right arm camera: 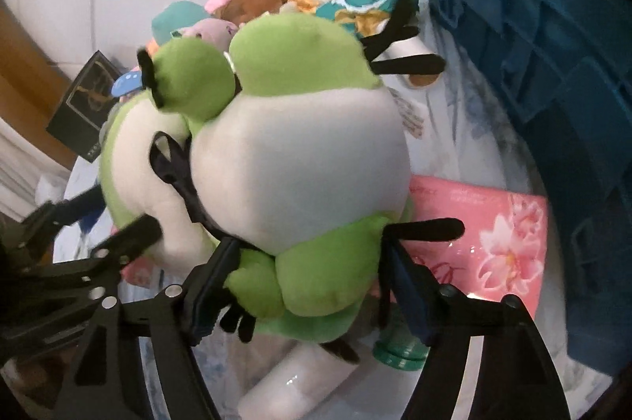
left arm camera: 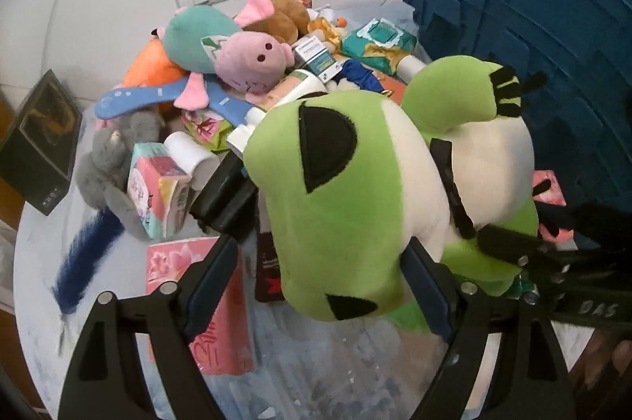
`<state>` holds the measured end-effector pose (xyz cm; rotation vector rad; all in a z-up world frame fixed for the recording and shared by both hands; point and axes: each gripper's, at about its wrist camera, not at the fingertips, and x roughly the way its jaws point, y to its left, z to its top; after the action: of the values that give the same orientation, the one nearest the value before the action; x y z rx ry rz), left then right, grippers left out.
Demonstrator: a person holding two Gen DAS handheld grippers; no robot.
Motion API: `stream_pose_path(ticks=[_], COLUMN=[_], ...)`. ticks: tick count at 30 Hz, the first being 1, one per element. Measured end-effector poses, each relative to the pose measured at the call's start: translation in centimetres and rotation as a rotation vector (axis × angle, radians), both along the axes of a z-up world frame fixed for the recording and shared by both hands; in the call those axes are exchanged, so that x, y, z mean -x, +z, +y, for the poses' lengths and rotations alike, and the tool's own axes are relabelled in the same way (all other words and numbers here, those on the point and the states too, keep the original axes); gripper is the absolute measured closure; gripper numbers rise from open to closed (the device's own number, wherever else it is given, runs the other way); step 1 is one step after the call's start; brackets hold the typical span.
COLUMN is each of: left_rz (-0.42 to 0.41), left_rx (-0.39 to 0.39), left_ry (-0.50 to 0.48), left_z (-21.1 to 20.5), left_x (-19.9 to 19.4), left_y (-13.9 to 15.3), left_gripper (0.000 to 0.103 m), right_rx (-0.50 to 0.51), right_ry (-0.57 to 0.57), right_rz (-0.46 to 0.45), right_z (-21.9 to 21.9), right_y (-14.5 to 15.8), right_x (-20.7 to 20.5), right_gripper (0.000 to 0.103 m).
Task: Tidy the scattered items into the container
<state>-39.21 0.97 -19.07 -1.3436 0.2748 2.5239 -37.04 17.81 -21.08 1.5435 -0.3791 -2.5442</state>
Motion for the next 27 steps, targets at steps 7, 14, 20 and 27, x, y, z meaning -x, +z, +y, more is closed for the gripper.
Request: stream_pose_path(ticks=[7,14,20,27], left_rz=[0.005,-0.019,-0.004,0.008], left_rx=[-0.003,-0.036,-0.046,-0.037], left_ry=[0.024,-0.005,-0.025,-0.002], left_z=[0.1,1.3,2.0,2.0], left_x=[0.6,1.2,0.9,1.2], left_y=[-0.5,-1.6,-1.3,-1.7], left_gripper=[0.000,0.014,0.024,0.010], right_rx=[-0.019,-0.083,-0.055,-0.011], right_ry=[0.004,0.032,0.041,0.038], right_rz=[0.033,0.040,0.045,0.030], right_z=[0.2,-0.6,0.3,1.1], right_y=[0.1,-0.3,-0.3,-1.3], right_x=[1.4,3.0,3.3,4.0], right_gripper=[0.015,0.022,0.023,0.020])
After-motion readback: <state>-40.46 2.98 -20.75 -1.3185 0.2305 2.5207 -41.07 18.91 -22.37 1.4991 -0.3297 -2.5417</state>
